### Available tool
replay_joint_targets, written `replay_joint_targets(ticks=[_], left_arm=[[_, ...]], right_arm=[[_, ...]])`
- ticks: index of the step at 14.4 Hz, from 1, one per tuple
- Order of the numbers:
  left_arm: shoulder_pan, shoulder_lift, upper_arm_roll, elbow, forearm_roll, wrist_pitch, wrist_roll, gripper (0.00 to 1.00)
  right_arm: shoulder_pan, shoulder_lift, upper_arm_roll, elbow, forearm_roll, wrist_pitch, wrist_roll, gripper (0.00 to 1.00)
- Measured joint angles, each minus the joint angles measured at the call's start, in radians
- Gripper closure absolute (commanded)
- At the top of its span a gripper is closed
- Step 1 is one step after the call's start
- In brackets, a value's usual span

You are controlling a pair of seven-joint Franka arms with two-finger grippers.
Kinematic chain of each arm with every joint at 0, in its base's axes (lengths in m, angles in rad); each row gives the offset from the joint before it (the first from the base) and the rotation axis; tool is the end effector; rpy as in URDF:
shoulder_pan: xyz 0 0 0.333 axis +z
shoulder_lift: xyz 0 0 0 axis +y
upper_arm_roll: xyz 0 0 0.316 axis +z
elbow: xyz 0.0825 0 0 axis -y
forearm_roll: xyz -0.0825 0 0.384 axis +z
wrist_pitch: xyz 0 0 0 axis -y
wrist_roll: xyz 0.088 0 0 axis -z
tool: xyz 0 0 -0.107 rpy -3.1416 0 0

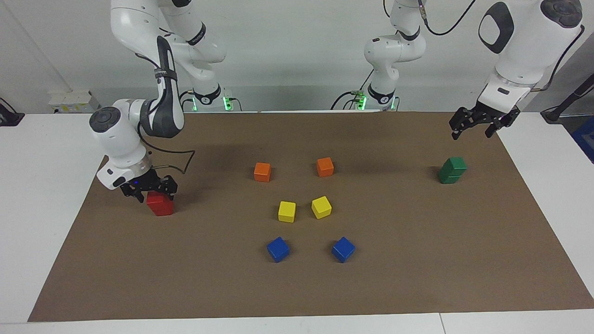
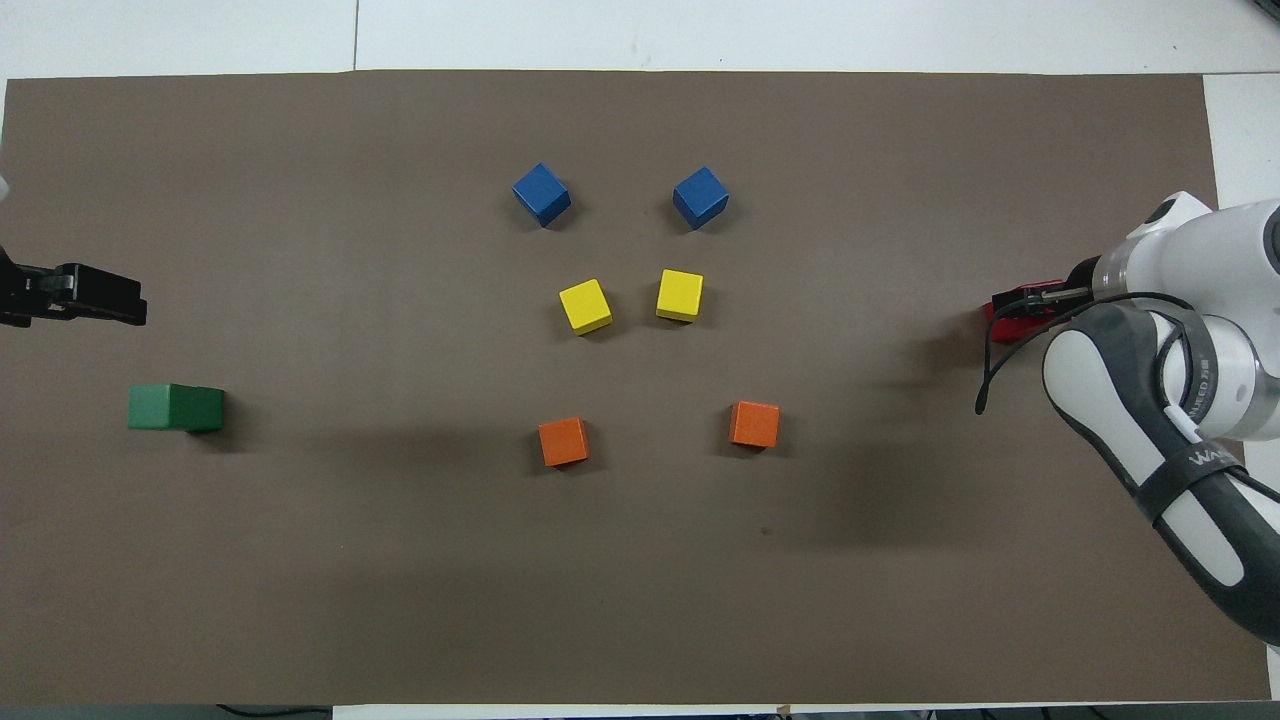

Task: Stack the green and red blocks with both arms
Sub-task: 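Open the right gripper and draw it back from the red stack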

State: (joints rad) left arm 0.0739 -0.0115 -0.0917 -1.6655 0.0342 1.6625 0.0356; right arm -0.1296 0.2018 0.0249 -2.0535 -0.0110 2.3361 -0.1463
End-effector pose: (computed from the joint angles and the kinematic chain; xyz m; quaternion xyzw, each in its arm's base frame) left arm 0.5573 -0.0068 0.5940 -0.9994 0.0282 -0.0041 0.0176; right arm 0.5869 -0.0622 0.3477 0.9989 0.0241 0.0399 0.0067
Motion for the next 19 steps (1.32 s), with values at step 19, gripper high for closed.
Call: replay_joint_targets(ticks=[19], left_arm=[[-0.001,0.000,0.010,0.012,-0.038,0.006,-0.013,0.00]], right_arm=[[0.041,-0.309,0.028,0.151,0.005,-0.503,0.037,0.00]])
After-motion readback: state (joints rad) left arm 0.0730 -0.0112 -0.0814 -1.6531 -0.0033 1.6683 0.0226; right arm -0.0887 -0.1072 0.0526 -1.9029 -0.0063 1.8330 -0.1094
